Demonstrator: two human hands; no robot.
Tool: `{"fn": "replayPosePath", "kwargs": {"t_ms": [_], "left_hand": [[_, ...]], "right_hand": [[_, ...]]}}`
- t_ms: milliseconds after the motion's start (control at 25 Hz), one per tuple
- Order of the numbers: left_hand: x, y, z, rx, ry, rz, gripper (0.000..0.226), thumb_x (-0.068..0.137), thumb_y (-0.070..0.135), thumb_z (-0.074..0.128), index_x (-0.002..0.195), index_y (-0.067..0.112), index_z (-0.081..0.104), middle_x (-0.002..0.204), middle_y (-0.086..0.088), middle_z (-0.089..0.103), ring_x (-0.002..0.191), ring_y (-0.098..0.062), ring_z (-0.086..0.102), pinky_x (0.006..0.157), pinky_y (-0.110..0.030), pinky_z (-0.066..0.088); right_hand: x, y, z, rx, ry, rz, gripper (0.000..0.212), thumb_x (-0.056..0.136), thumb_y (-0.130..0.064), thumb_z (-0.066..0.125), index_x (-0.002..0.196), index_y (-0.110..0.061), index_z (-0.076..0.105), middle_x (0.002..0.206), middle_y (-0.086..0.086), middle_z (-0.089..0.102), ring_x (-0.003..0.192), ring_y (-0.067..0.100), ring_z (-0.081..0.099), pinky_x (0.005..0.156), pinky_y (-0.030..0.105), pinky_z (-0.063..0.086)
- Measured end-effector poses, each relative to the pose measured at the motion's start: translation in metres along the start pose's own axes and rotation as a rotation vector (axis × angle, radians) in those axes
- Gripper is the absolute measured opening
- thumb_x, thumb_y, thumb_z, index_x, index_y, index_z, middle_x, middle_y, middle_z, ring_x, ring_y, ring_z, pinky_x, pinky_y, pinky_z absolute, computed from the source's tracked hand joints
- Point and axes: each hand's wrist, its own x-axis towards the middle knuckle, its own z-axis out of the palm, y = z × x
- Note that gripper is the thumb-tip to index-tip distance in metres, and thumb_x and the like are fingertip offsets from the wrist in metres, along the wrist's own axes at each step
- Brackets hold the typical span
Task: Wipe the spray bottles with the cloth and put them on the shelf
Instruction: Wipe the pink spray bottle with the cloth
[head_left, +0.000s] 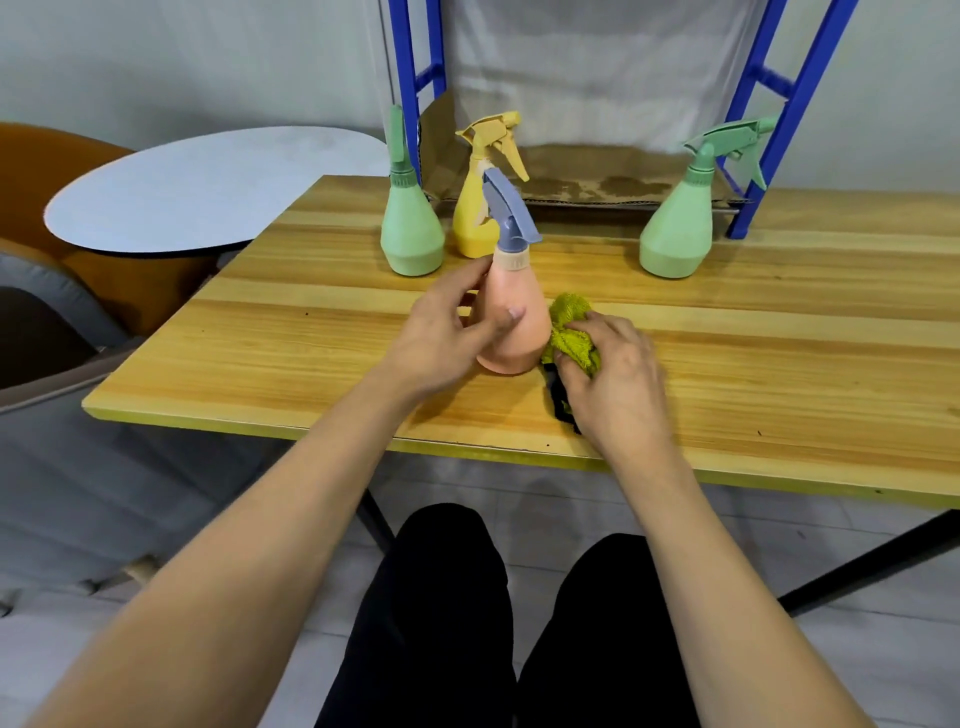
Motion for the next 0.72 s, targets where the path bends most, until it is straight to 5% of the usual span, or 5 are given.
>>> {"fn": "replayPosePath", "kwargs": {"t_ms": [200,320,480,600,720], "left_hand": [[-0.011,0.018,0.044,0.133,0.433,-0.106,0.069,0.079,0.062,0.074,0.134,0.023,0.059,0.114,-0.001,0.055,0.11,-0.026,0.056,0.094,-0.048,0.051],[-0.016,0.029,0.049,0.183,0.483,-0.193,0.067,0.075,0.063,0.078,0.127,0.026,0.059,0.11,0.003,0.048,0.11,-0.027,0.053,0.095,-0.045,0.049],[-0.016,0.012,0.004,0.087,0.168,-0.193,0.056,0.082,0.059,0.075,0.129,0.032,0.061,0.118,0.001,0.056,0.103,-0.016,0.061,0.092,-0.035,0.055],[-0.009,0.003,-0.028,-0.109,-0.101,-0.155,0.055,0.083,0.041,0.083,0.127,0.021,0.057,0.13,0.003,0.063,0.12,-0.008,0.062,0.106,-0.038,0.053],[-0.001,0.006,-0.035,-0.082,-0.237,-0.123,0.062,0.086,0.032,0.083,0.138,0.033,0.05,0.133,0.004,0.064,0.121,-0.008,0.063,0.102,-0.03,0.055]], "right_hand": [[-0.017,-0.012,0.008,-0.026,0.042,-0.017,0.033,0.085,-0.022,0.075,0.116,-0.013,0.071,0.114,0.005,0.059,0.101,0.032,0.048,0.092,0.046,0.045],[-0.01,-0.008,0.002,-0.047,0.005,-0.008,0.036,0.087,-0.026,0.074,0.12,-0.015,0.069,0.116,0.003,0.058,0.103,0.03,0.047,0.094,0.045,0.045],[-0.006,-0.003,-0.002,-0.025,-0.023,0.011,0.039,0.091,-0.027,0.071,0.128,-0.019,0.066,0.132,-0.002,0.057,0.116,0.025,0.049,0.101,0.037,0.041],[-0.001,-0.002,-0.001,-0.024,-0.035,0.022,0.039,0.092,-0.027,0.069,0.13,-0.02,0.065,0.138,-0.002,0.055,0.124,0.024,0.048,0.104,0.035,0.037],[0.0,-0.002,-0.002,-0.01,-0.022,0.027,0.039,0.092,-0.023,0.07,0.13,-0.017,0.065,0.137,0.001,0.057,0.122,0.025,0.049,0.102,0.033,0.037]]}}
